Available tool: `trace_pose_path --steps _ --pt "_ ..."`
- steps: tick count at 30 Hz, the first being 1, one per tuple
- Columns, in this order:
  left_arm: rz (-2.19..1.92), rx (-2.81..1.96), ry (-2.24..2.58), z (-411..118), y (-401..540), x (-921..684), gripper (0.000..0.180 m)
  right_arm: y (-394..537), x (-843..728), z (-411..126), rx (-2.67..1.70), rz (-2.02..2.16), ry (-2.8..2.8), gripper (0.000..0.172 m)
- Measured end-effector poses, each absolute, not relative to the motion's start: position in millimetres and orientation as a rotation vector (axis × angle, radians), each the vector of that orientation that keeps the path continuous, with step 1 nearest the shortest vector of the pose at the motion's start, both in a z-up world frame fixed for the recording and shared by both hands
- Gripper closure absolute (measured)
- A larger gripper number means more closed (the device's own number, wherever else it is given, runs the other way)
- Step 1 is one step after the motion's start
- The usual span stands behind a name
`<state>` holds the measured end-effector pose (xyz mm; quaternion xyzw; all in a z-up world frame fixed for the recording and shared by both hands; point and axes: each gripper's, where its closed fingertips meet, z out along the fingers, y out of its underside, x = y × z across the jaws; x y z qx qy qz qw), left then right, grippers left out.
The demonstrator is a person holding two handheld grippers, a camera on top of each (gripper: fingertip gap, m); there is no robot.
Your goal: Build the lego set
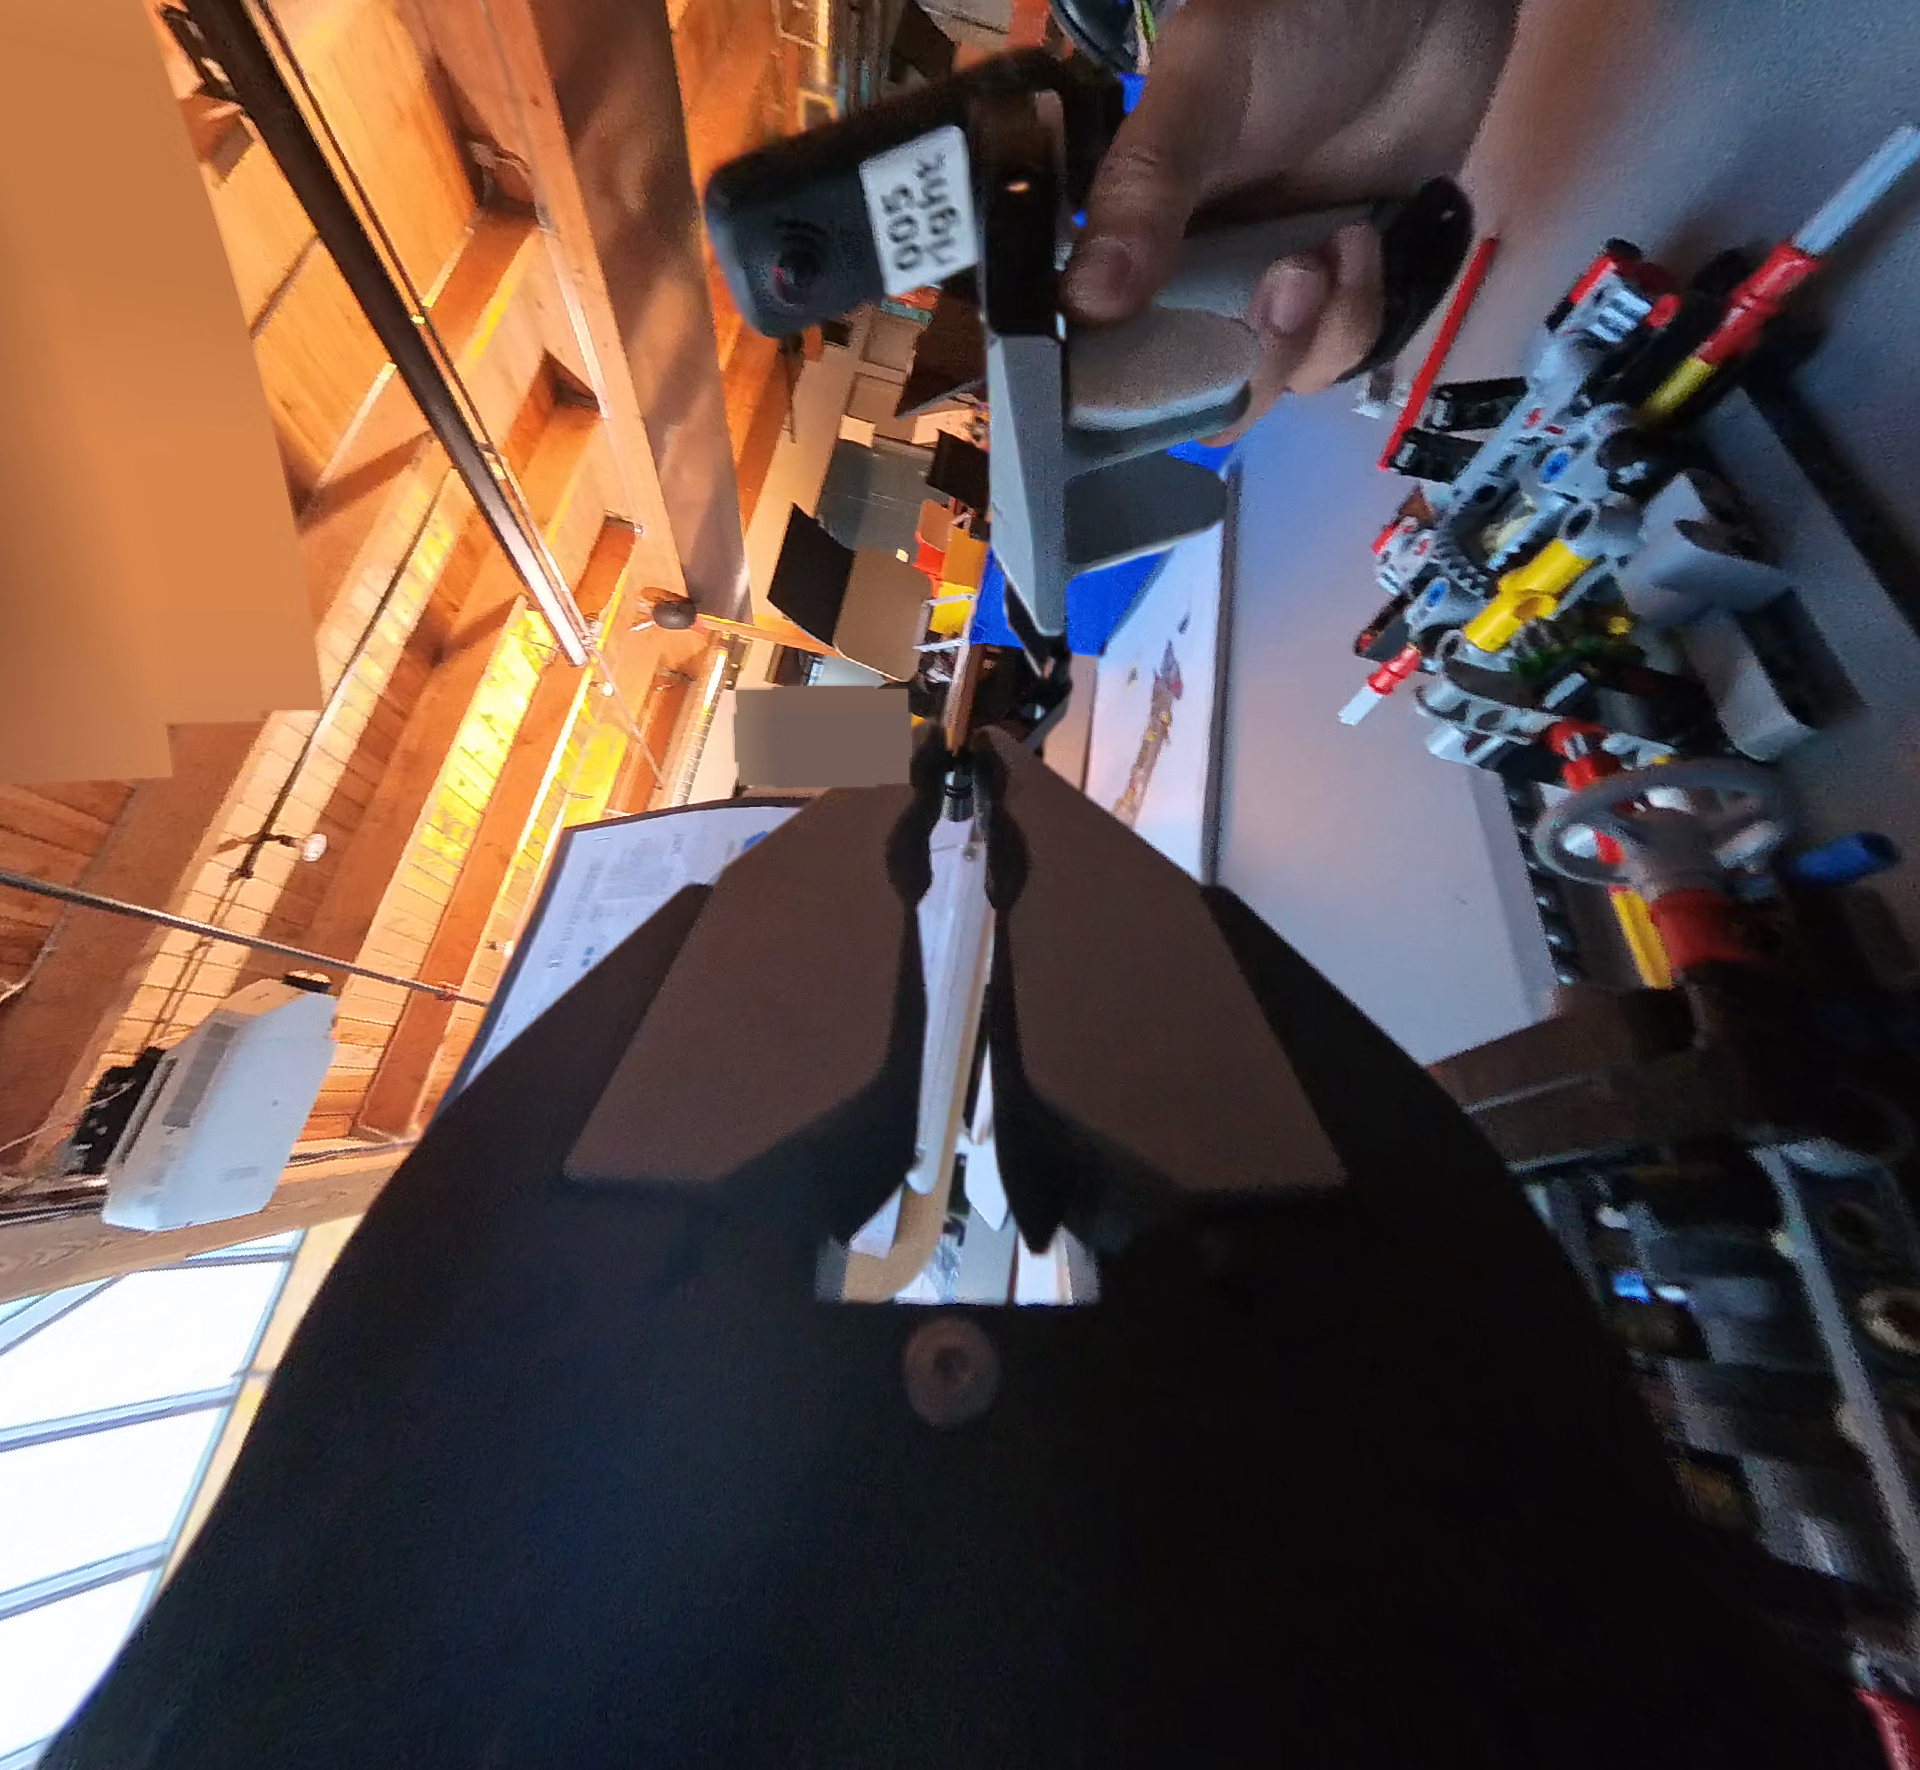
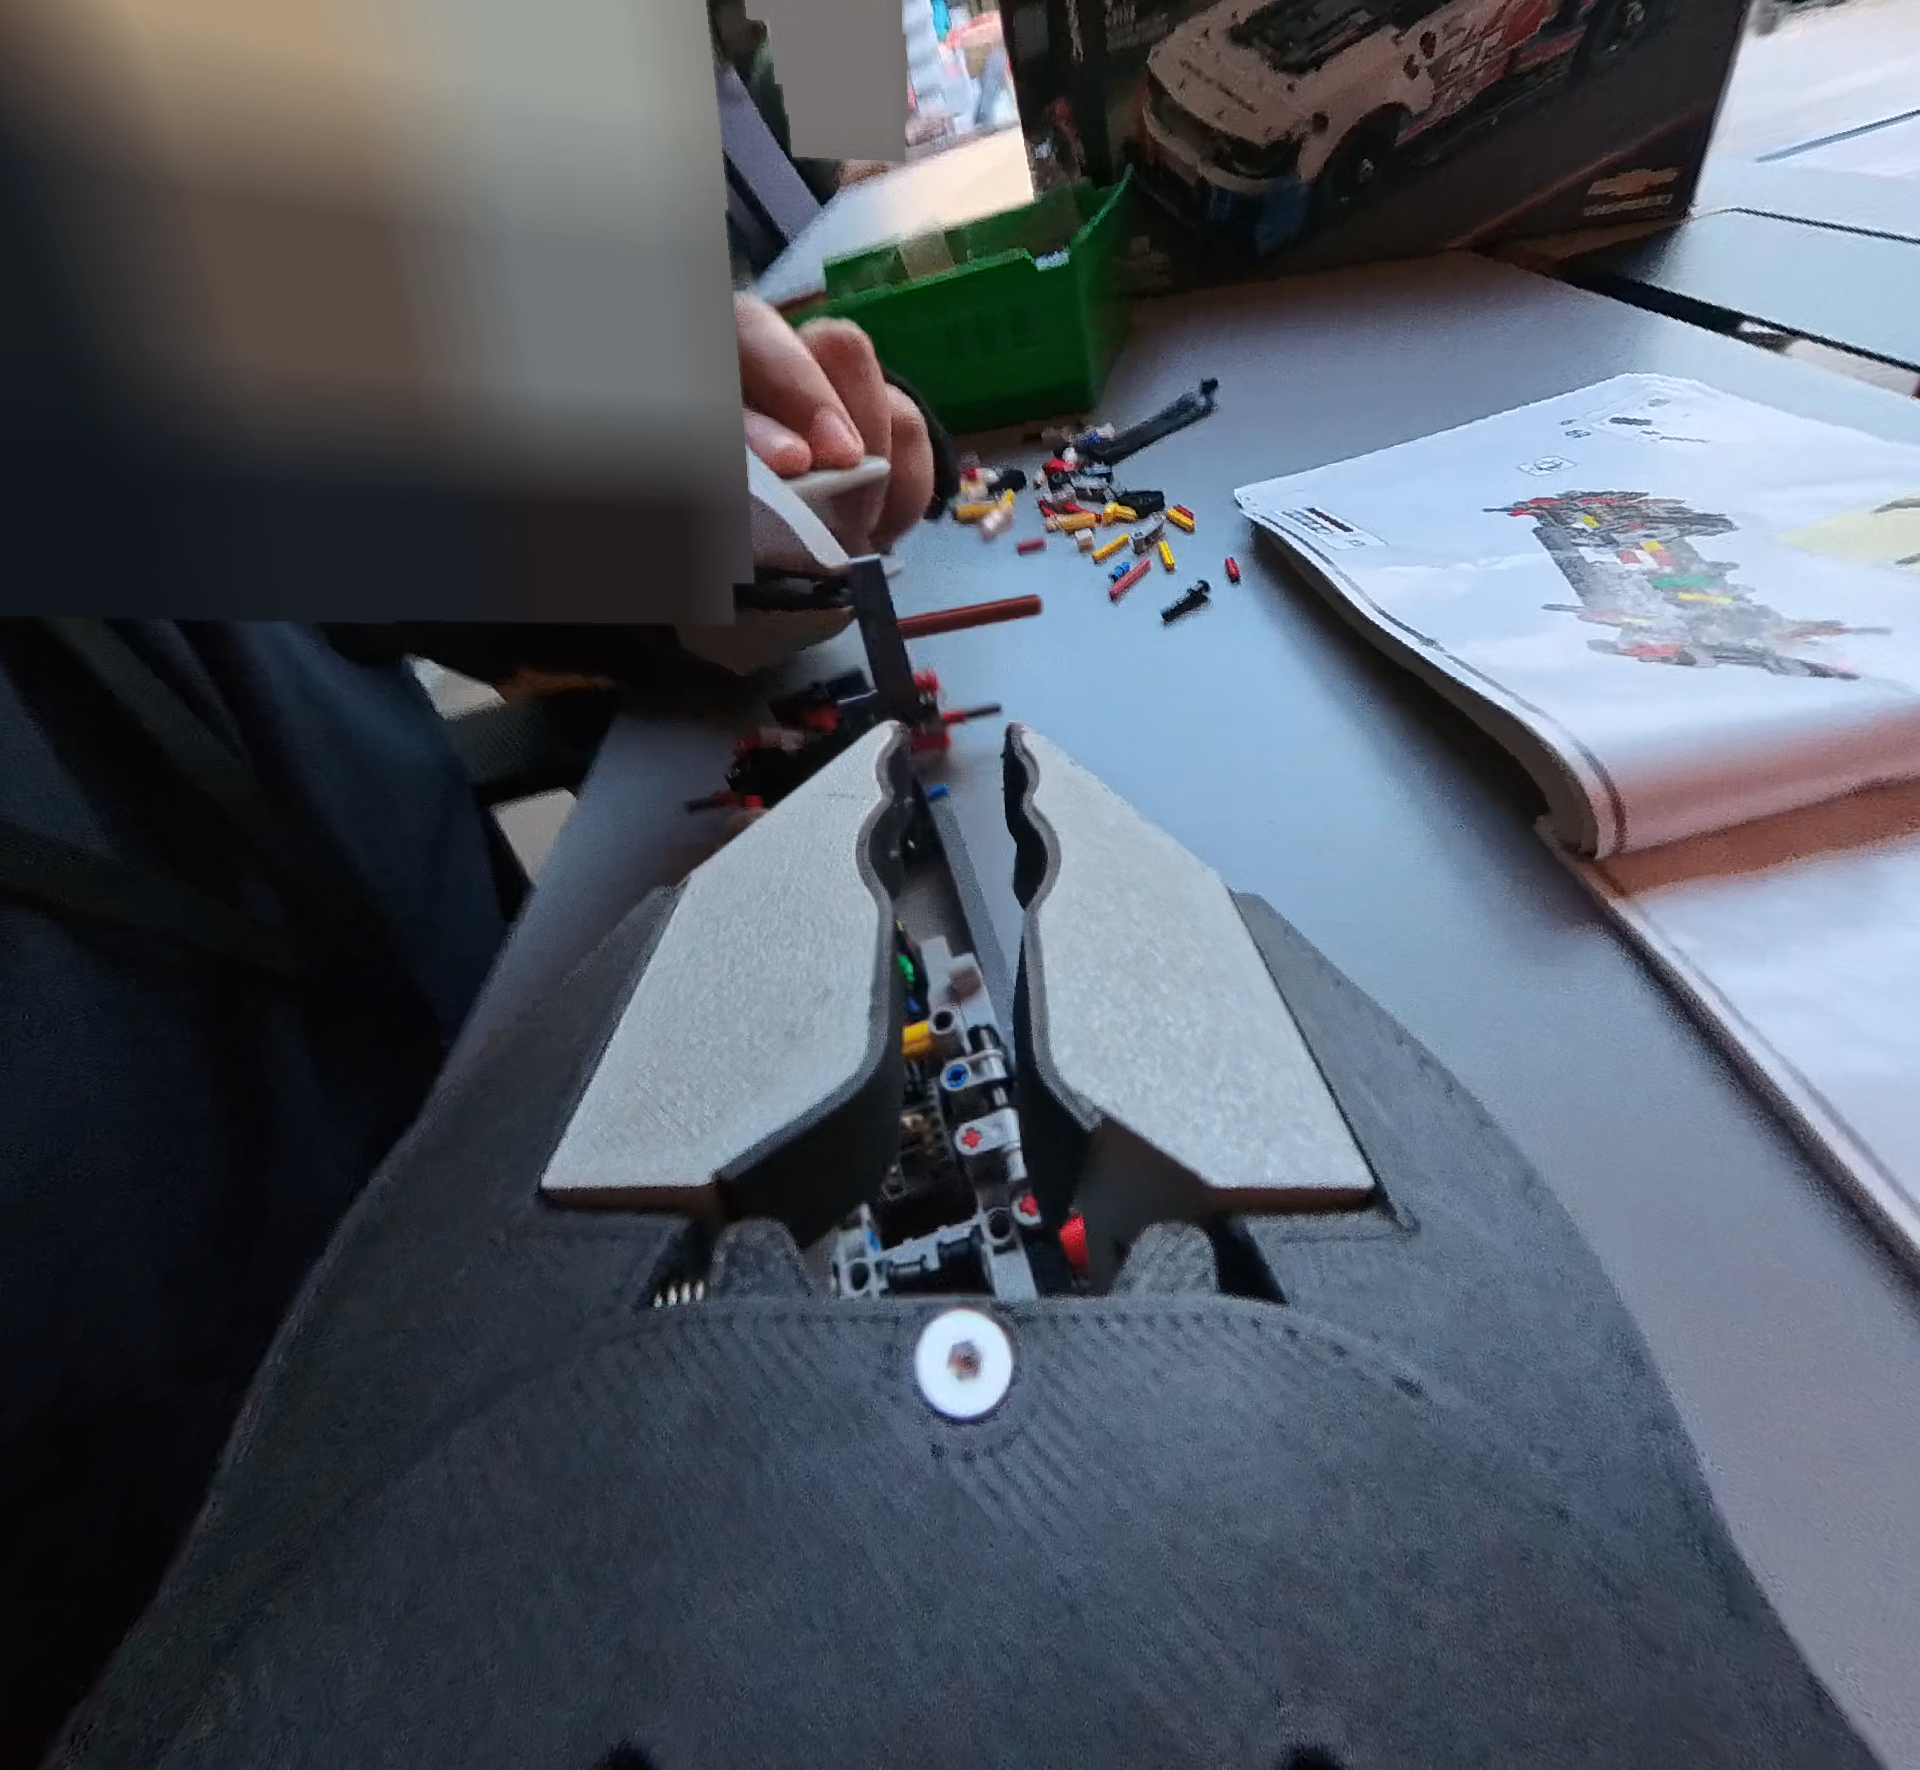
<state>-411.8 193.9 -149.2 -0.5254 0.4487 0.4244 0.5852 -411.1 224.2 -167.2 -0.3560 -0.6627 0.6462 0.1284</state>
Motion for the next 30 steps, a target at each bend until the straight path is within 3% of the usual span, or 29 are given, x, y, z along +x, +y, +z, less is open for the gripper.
trace_pose_path --steps 5,12,17,19,27,30 --pt "1.020 -1.116 1.017 -135.2 188.4 -404.3 0.180 228.9 -407.3 -152.0 -1.109 2.221 -1.797 0.149" --pt "1.033 -1.074 1.038 -136.0 186.9 -398.0 0.180 206.0 -401.5 -157.6 -1.108 2.314 -1.888 0.142" --pt "1.048 -1.057 1.037 -134.4 185.9 -396.1 0.179 199.4 -397.5 -154.5 -1.097 2.397 -1.895 0.153" --pt "1.054 -1.049 1.032 -132.6 185.1 -396.0 0.179 198.1 -393.1 -150.6 -1.065 2.459 -1.895 0.172" --pt "1.033 -1.094 0.972 -131.0 187.6 -409.2 0.180 207.8 -399.5 -163.5 -1.093 2.281 -1.937 0.172" --pt "1.040 -1.084 0.952 -126.2 186.4 -411.9 0.179 215.0 -403.8 -160.8 -1.155 2.313 -1.885 0.152"
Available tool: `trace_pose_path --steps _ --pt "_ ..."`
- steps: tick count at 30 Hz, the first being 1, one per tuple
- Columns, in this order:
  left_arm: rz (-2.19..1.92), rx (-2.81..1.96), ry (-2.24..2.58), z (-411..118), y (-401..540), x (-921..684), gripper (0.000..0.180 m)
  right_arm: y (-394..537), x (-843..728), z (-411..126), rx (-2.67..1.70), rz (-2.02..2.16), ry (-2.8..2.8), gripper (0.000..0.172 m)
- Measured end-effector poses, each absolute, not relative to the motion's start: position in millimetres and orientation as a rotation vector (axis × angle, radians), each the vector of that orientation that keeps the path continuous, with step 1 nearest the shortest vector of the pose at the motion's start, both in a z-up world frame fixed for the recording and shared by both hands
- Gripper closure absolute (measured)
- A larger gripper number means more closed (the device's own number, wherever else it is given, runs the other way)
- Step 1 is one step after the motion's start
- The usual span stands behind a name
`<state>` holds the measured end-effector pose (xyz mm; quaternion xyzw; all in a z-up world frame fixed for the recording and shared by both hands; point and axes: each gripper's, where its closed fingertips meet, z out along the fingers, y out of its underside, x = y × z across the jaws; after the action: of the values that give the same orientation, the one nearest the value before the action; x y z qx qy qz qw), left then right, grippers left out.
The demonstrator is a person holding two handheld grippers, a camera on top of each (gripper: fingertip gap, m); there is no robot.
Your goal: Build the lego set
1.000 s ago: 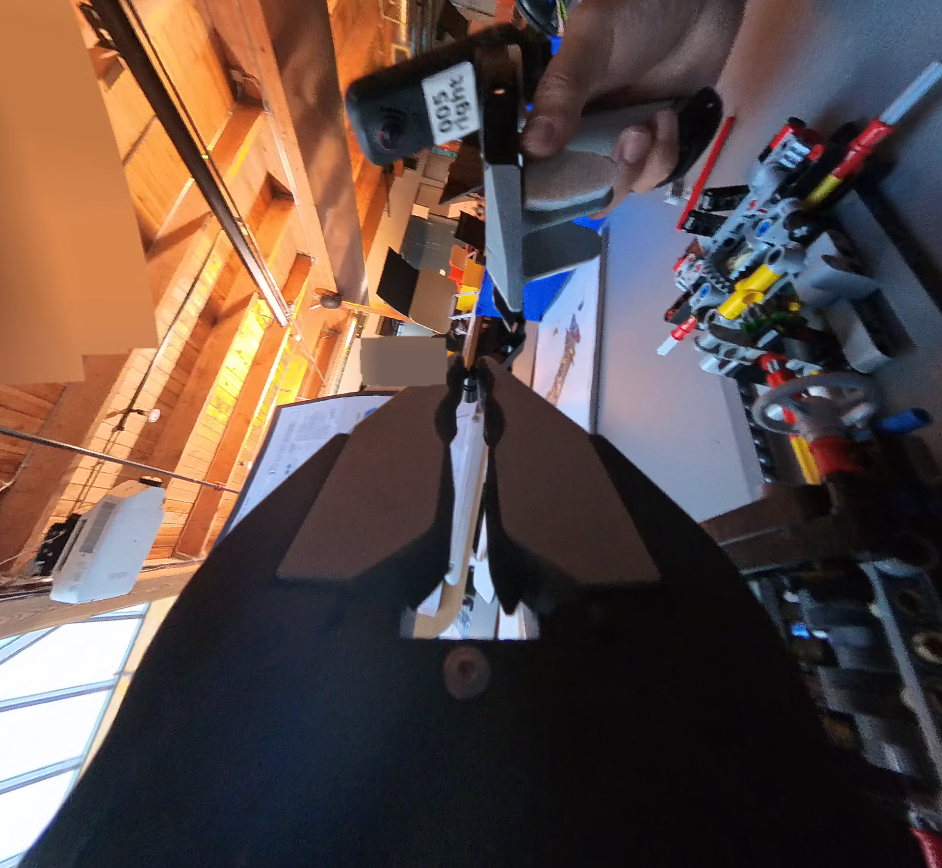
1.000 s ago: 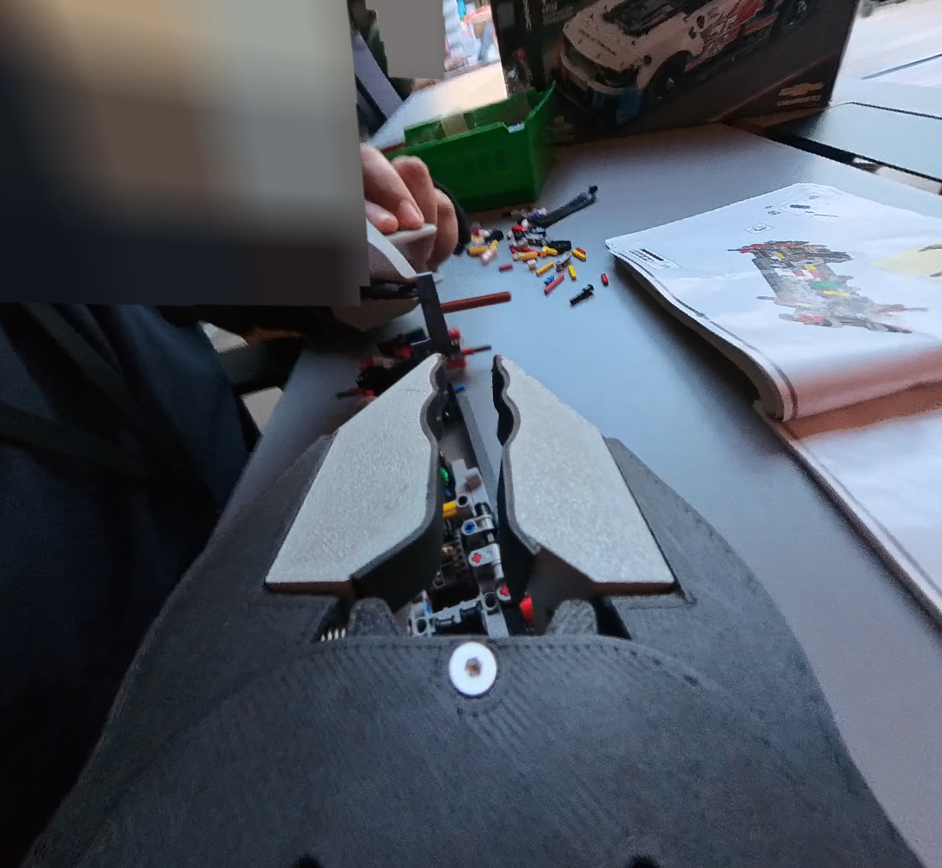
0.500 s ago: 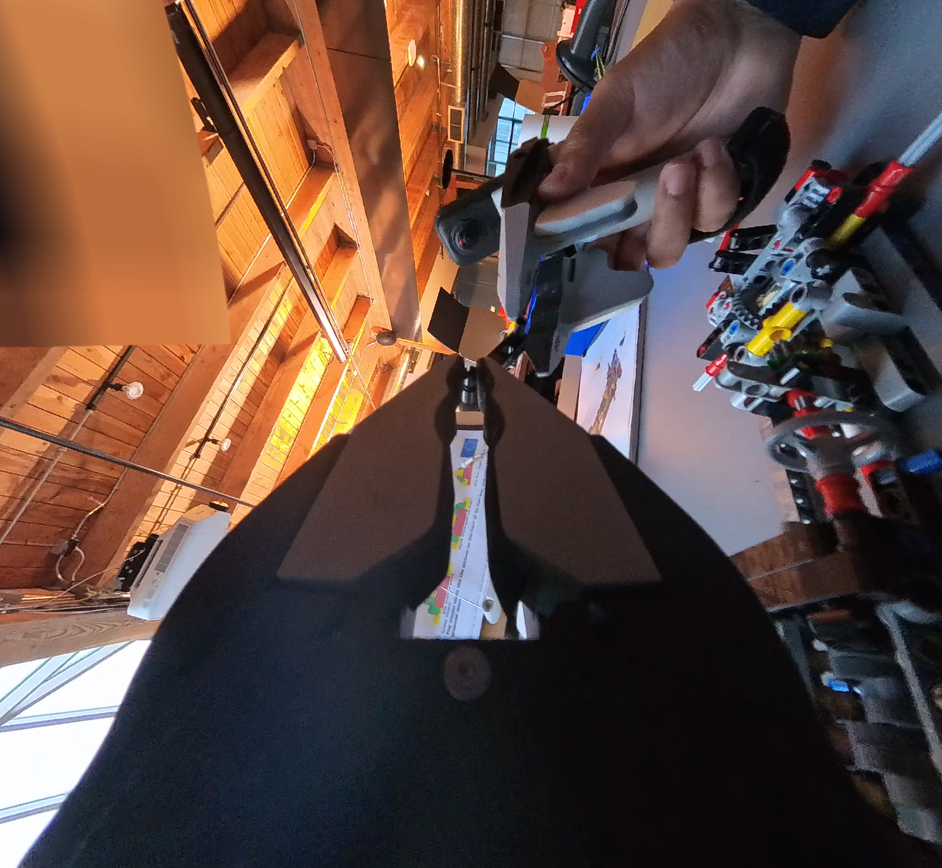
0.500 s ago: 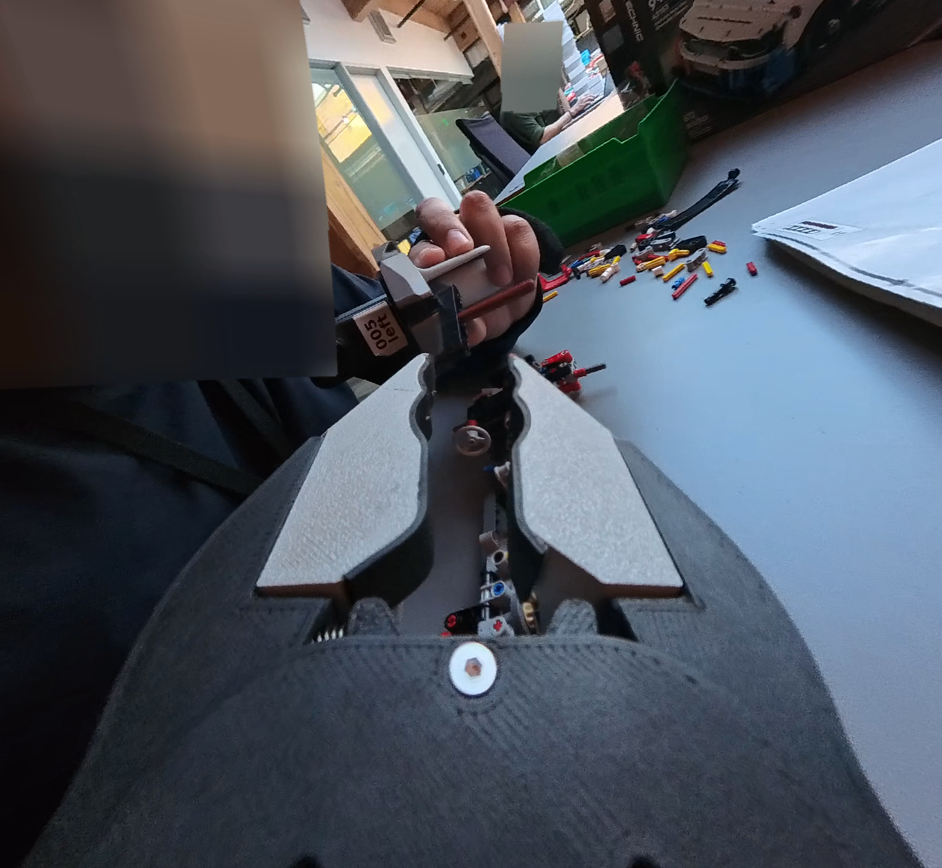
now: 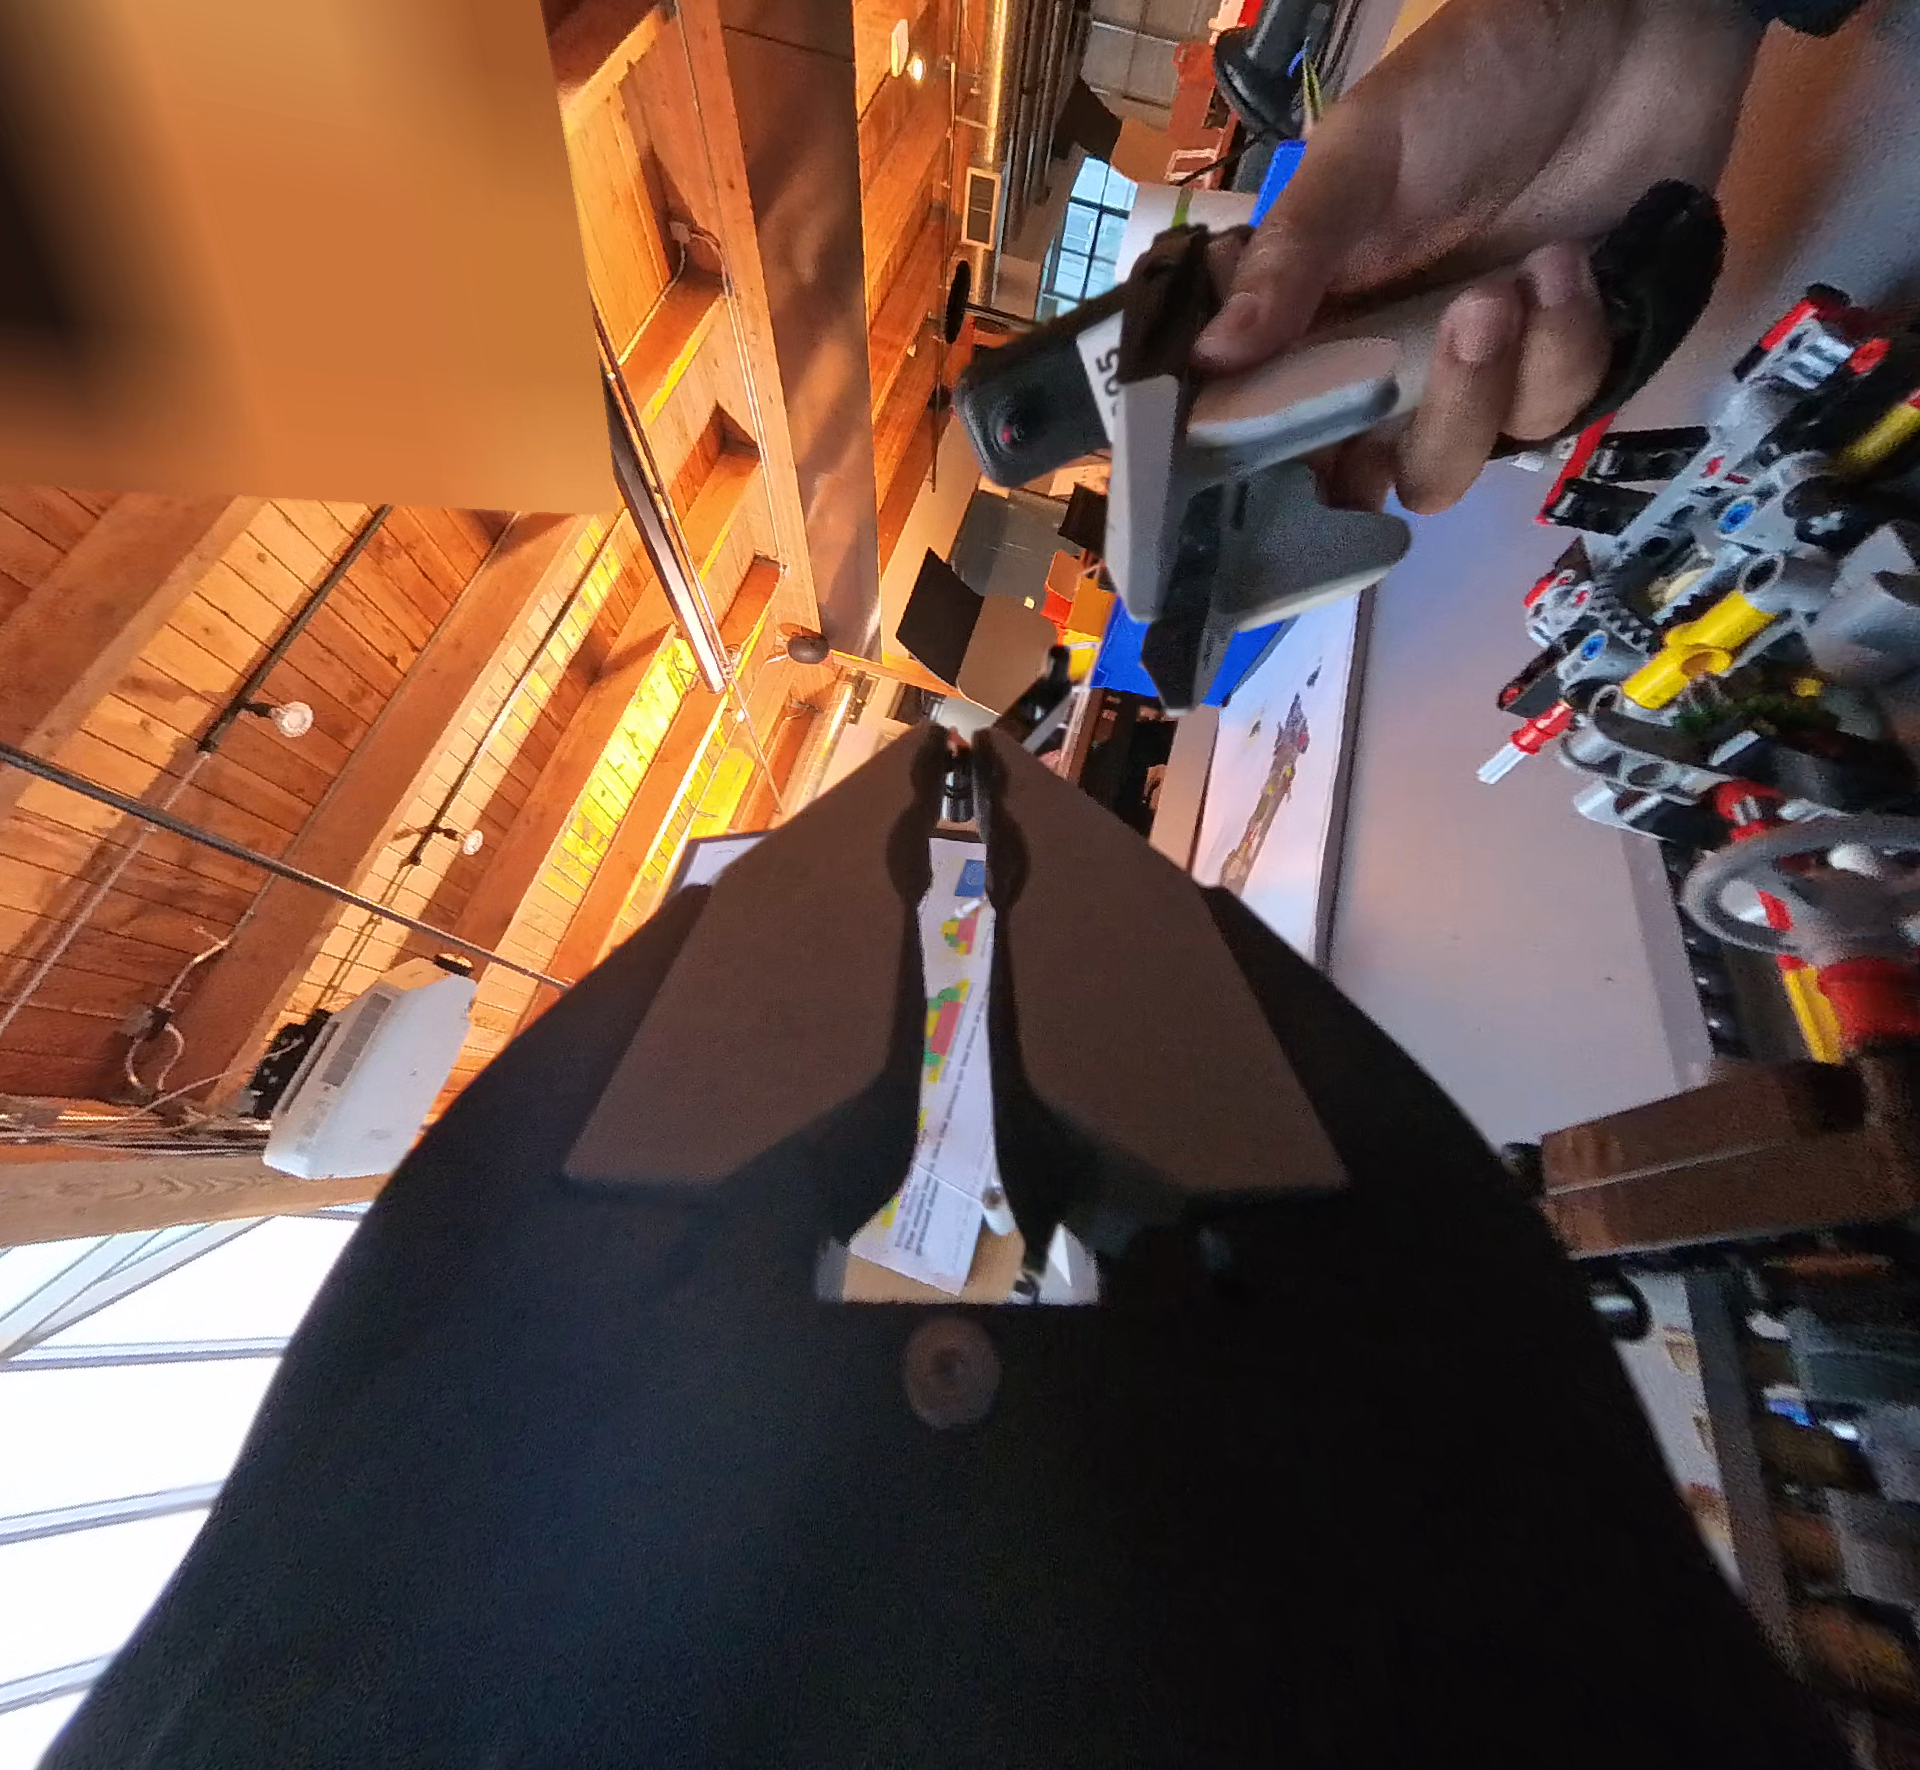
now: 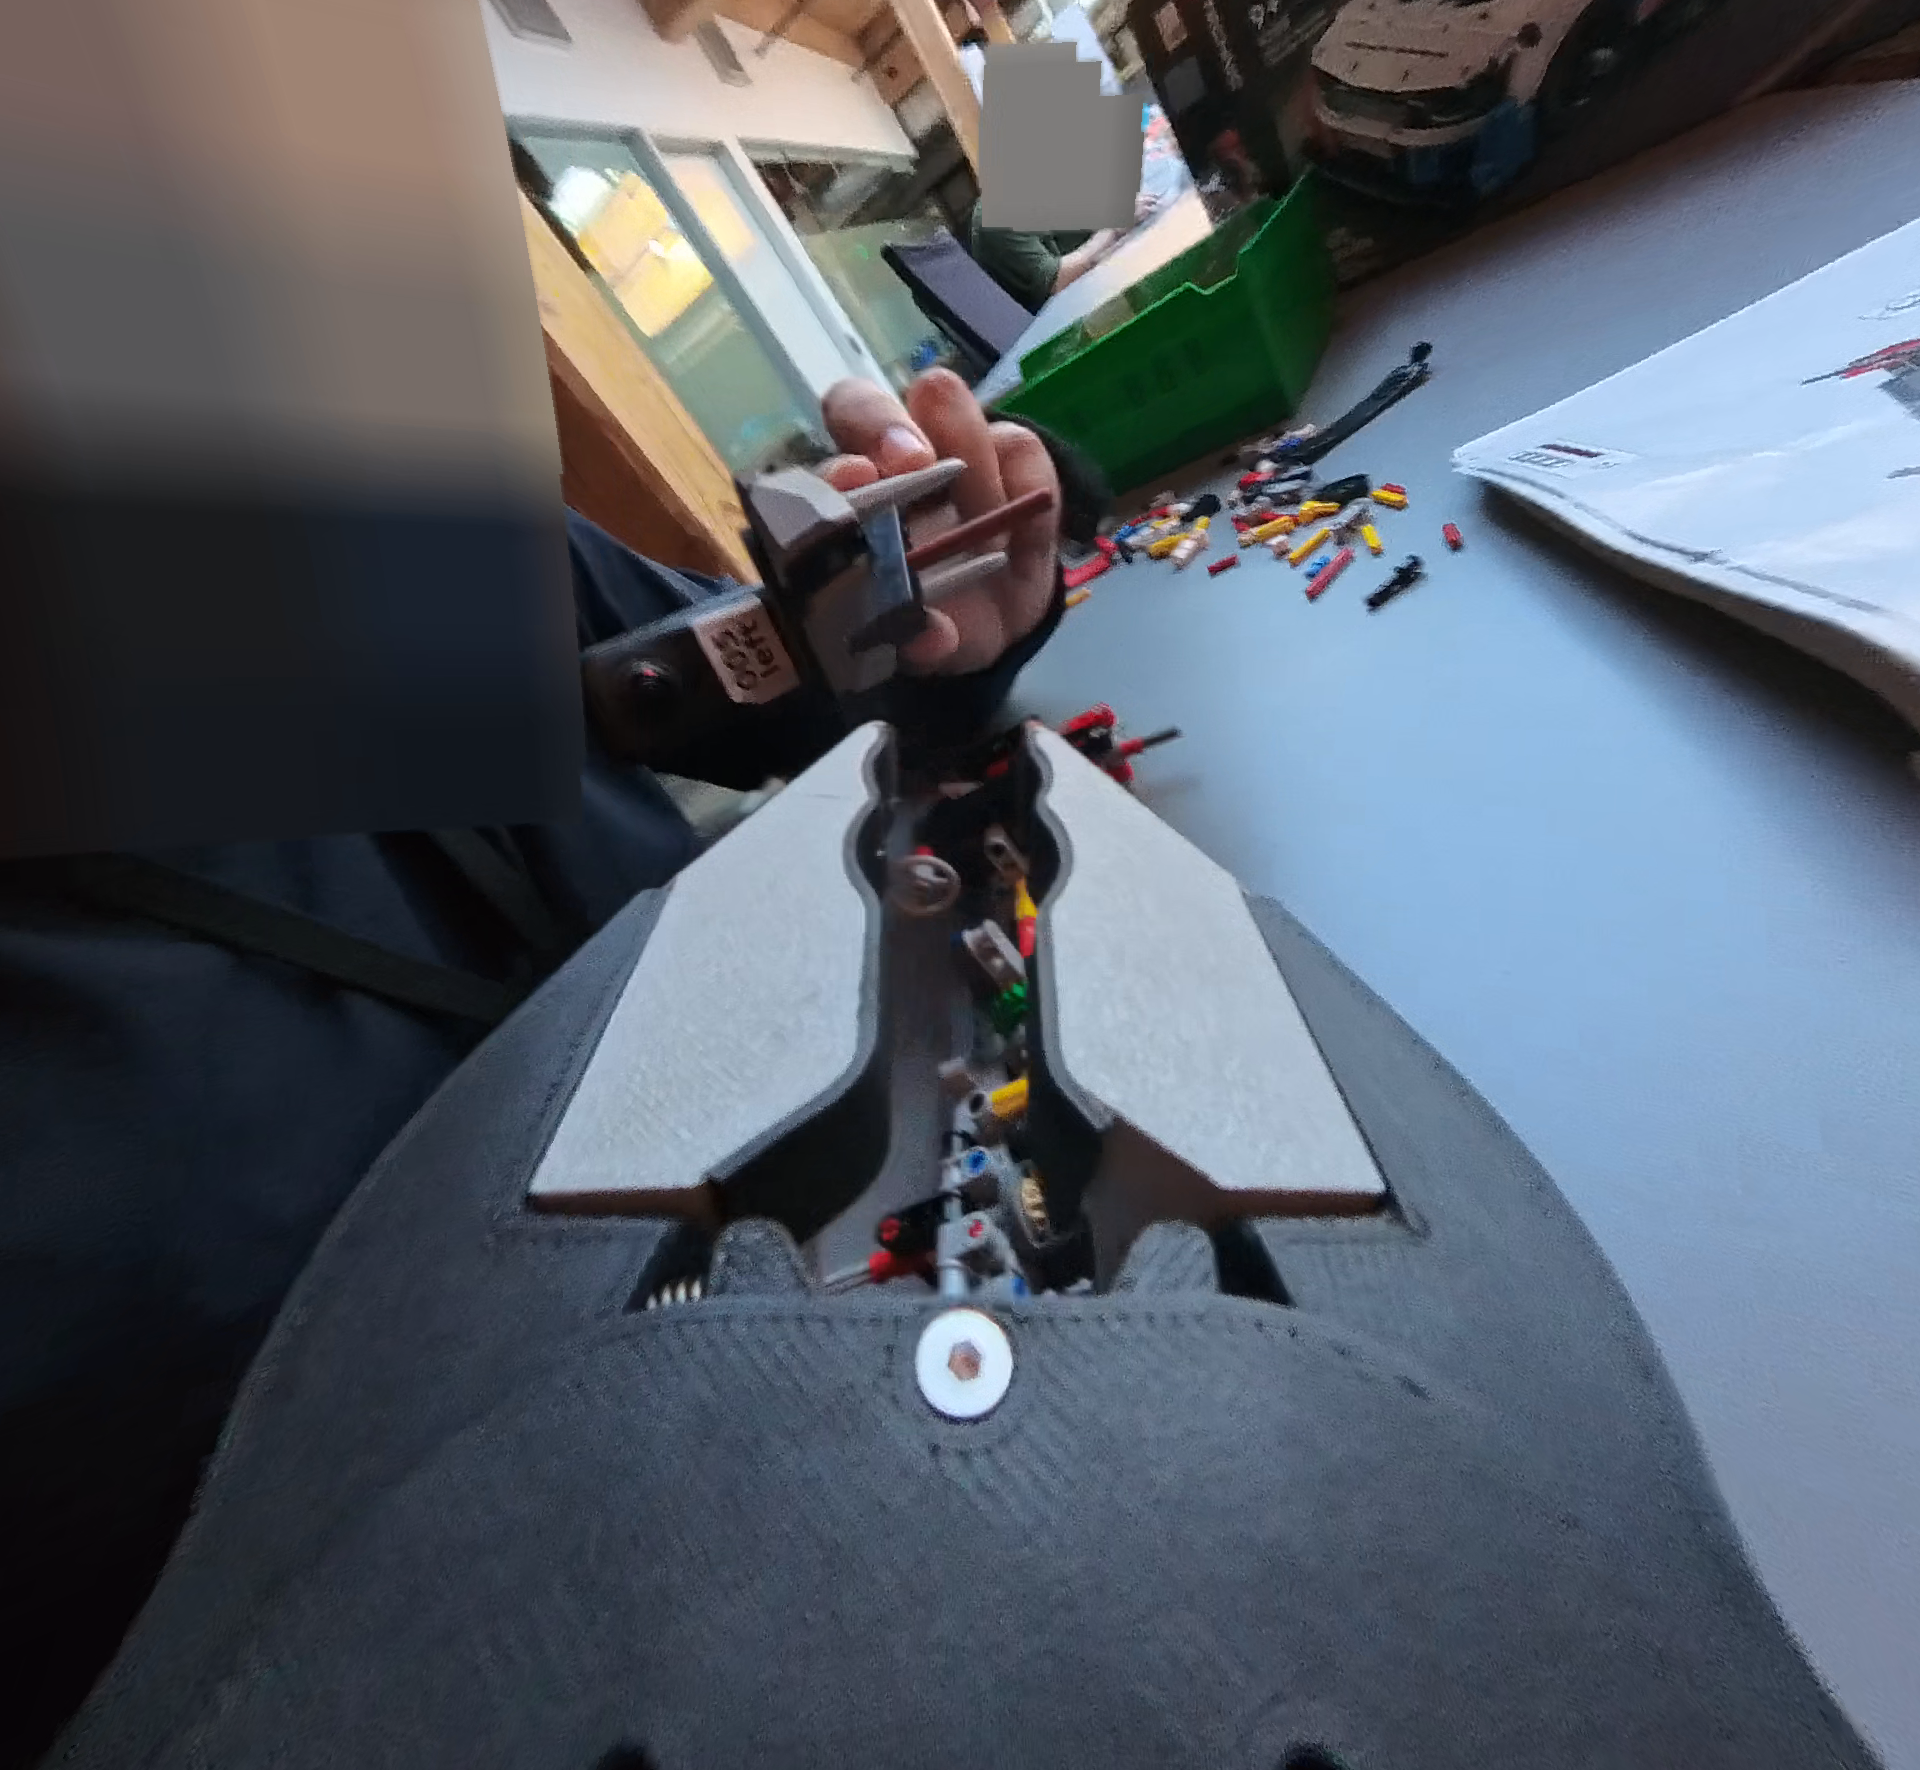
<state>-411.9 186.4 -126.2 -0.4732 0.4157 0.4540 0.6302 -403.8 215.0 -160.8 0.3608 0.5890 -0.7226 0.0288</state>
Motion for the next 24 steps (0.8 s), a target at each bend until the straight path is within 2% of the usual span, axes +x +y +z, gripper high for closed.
trace_pose_path --steps 4,10,13,19,24 --pt "1.041 -1.049 0.996 -128.4 185.1 -398.4 0.180 203.1 -397.9 -156.5 1.034 -2.184 1.652 0.142" --pt "1.047 -1.018 1.019 -127.0 181.9 -390.7 0.180 184.2 -377.6 -144.1 0.834 -2.156 1.628 0.172" --pt "1.040 -1.011 1.023 -126.8 180.5 -388.1 0.180 192.4 -380.7 -136.6 0.845 -2.209 1.554 0.172" --pt "1.055 -0.980 1.046 -125.5 178.6 -381.4 0.180 194.4 -388.3 -147.2 0.923 -2.155 1.521 0.155" --pt "1.075 -0.946 1.066 -123.2 175.7 -374.6 0.179 189.1 -385.7 -148.3 0.901 -2.116 1.479 0.150"
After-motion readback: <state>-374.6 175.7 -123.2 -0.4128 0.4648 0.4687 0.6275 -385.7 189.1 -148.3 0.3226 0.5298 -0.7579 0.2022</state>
